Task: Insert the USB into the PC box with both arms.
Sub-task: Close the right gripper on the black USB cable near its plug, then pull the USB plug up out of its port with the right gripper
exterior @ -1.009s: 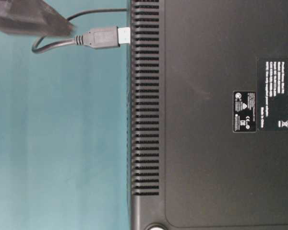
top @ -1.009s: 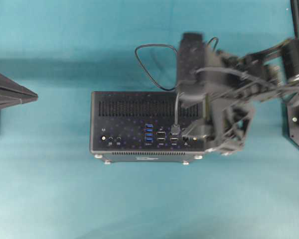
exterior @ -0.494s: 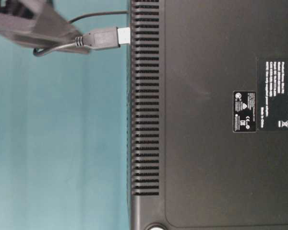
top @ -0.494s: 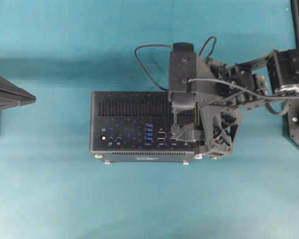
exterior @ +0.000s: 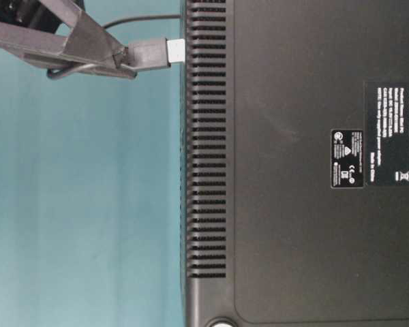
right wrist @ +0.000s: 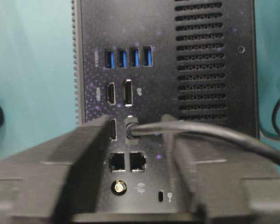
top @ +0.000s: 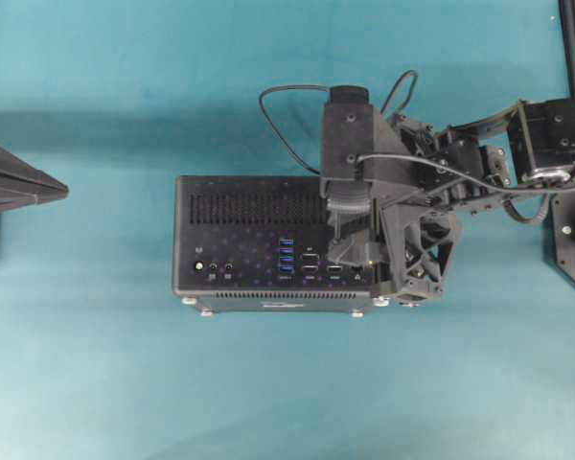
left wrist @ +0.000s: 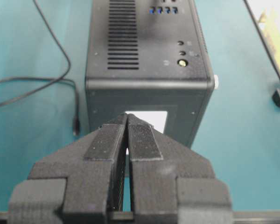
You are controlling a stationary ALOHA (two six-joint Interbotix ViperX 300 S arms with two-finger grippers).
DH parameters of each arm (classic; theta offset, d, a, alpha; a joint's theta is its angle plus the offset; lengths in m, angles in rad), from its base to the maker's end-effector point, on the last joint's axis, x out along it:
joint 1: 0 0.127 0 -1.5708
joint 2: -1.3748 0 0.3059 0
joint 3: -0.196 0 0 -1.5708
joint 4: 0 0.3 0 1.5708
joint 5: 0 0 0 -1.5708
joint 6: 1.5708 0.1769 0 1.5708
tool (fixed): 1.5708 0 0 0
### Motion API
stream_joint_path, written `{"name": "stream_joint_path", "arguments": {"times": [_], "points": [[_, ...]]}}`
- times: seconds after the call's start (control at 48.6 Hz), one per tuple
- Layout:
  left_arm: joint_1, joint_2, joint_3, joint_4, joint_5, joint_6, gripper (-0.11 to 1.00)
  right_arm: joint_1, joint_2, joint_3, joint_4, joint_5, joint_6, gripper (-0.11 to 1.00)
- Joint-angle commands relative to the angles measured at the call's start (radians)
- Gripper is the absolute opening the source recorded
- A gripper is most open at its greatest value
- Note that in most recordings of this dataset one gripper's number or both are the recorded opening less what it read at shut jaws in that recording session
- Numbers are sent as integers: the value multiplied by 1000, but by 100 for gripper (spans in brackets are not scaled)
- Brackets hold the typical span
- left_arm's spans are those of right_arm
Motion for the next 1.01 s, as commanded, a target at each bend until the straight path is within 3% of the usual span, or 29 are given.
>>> {"name": "stream_joint_path", "arguments": {"times": [0.0, 0.268, 0.988], "points": [[-3, 5, -23, 2, -5, -3, 0, 3, -11, -9, 0, 5, 3, 46], [-2, 6, -20, 2, -5, -5, 0, 3, -5, -9, 2, 44, 2, 44], [-3, 5, -9, 2, -9, -9, 0, 6, -3, -20, 6, 5, 3, 43]]}}
